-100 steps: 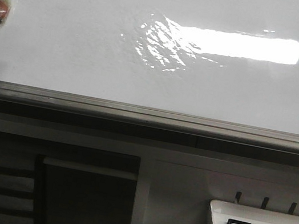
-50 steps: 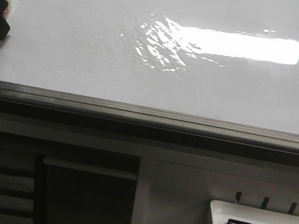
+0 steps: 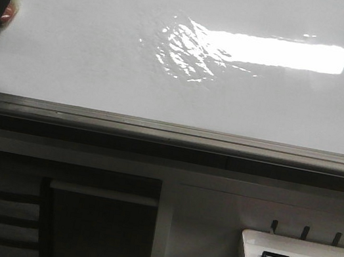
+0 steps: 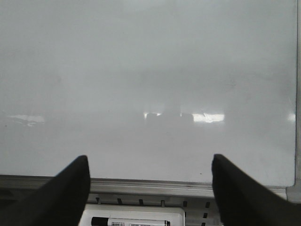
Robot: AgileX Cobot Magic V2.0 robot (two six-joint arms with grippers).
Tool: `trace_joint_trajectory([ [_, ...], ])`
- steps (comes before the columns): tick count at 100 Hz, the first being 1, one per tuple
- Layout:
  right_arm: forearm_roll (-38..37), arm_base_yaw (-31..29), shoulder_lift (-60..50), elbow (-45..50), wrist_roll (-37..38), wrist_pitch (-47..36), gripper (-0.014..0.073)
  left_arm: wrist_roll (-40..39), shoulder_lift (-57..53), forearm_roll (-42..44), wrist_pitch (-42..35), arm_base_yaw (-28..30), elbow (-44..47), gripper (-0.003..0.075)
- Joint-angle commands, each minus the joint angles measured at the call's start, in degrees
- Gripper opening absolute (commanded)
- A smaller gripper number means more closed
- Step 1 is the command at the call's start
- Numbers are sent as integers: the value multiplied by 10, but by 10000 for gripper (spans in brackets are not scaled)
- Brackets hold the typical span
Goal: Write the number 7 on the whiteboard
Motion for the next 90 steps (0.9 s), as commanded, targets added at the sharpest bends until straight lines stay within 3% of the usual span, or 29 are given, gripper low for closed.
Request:
trace_joint_trajectory([
  [1, -2, -4, 8, -19, -6, -46, 480, -3, -15, -5, -36, -1, -21, 35],
  [12, -2, -4, 20, -39, -6, 10, 480, -3, -33, 0, 48, -2, -45, 17],
  [21, -2, -4, 44, -69, -6, 77, 480, -3, -50, 15, 159, -2, -80, 1],
  [35, 13, -4, 89, -109, -20, 135, 479, 67, -66, -5, 311, -2, -135, -15],
  [47, 111, 1, 130, -140, -139, 160, 479, 199, -71, -95, 429, -2, -172, -15],
  [54, 193, 8, 163, -159, -241, 181, 479, 345, -71, -203, 504, -2, -185, -15],
  [62, 263, 17, 203, -181, -326, 208, 479, 471, -71, -290, 550, -2, -186, -15],
  [69, 316, 32, 242, -204, -391, 243, 479, 535, -71, -343, 572, -13, -186, -15],
  [90, 356, 131, 345, -270, -489, 294, 479, 566, -71, -356, 556, -109, -186, -14],
])
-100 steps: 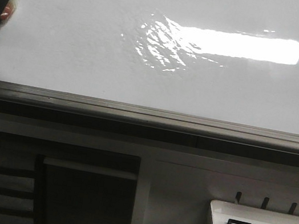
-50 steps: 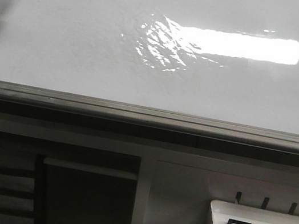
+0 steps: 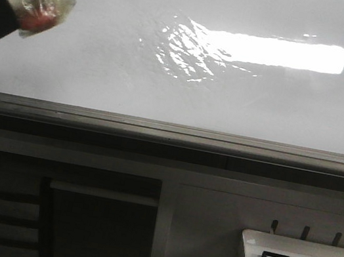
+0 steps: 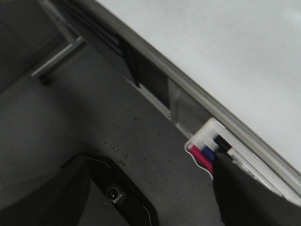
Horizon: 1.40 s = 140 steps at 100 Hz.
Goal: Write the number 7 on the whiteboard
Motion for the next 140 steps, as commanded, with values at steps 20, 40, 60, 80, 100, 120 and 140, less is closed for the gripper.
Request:
trace_joint_trajectory([
  [20, 34, 152, 99, -90, -84, -10, 479, 16, -15, -16, -64, -143, -19, -14],
  [40, 34, 244, 146, -127, -96, -41, 479, 16, -15, -10, -68, -192, -19, -14],
  [60, 34, 292, 182, -144, -96, -64, 464, 16, -15, -9, -68, -195, -19, -14],
  [80, 34, 303, 194, -144, -96, -73, 336, 16, -15, -3, -68, -195, -19, -14],
  [100, 35, 303, 194, -144, -96, -68, 230, 16, -15, 0, -70, -195, -19, -14],
  [120, 35, 303, 194, -144, -96, -67, 80, 16, -15, 0, -72, -195, -19, -14],
  [140, 35, 303, 194, -144, -96, -62, -55, 16, -15, 1, -94, -195, -19, 104],
])
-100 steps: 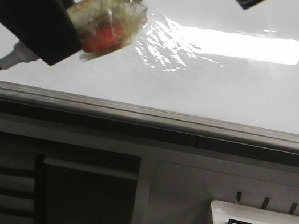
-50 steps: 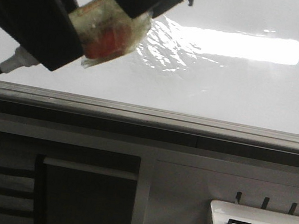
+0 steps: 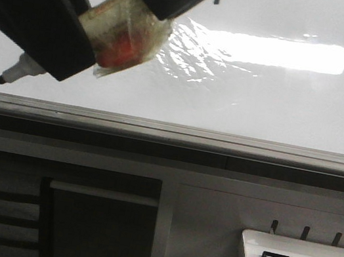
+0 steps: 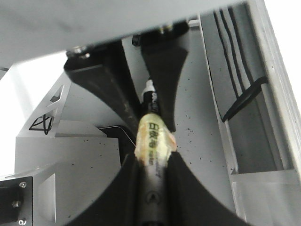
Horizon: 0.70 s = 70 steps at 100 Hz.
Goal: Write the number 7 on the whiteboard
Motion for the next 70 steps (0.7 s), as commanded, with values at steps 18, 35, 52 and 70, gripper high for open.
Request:
trace_joint_trajectory([
  [18, -16, 1, -18, -19, 2, -9, -59, -25, -19, 4, -55, -2, -26, 356],
  [35, -80, -18, -54, -19, 81, -53, -59, -80, -53, 27, -63, 46, -31, 365],
  [52, -128, -74, -93, -10, 183, -107, -59, -119, -103, 27, -75, 141, -13, 365],
  [70, -128, -134, -131, 61, 246, -173, -59, -120, -179, -13, -127, 238, 57, 365],
])
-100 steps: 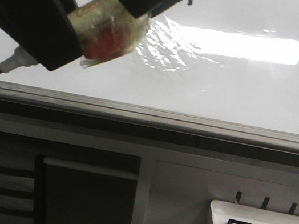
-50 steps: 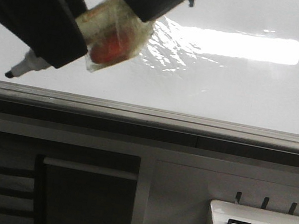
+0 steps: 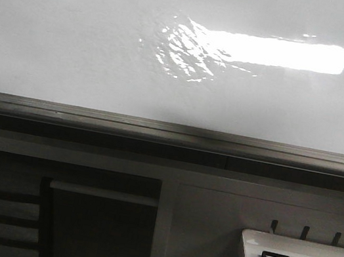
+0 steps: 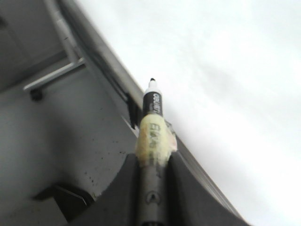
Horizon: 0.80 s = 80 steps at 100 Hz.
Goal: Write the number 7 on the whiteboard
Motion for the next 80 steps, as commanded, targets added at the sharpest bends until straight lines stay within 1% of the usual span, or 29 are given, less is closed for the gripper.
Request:
trace_joint_trajectory([
  [1, 3, -22, -30, 24, 36, -74, -59, -10, -45, -45, -59, 39, 18, 365],
  [9, 3, -26, -41, 66, 50, -118, -59, -10, -74, -82, -91, 67, 56, 365],
  [16, 3, -33, -41, 94, 67, -145, -59, -10, -93, -104, -113, 81, 81, 365],
  [28, 4, -47, -37, 129, 72, -191, -60, -10, -104, -109, -123, 85, 100, 365],
  [41, 3, -50, -32, 137, 68, -245, -60, -10, -104, -111, -129, 85, 100, 365],
  [80, 0, -50, 28, 137, 68, -274, -60, -10, -104, -120, -130, 85, 100, 365],
])
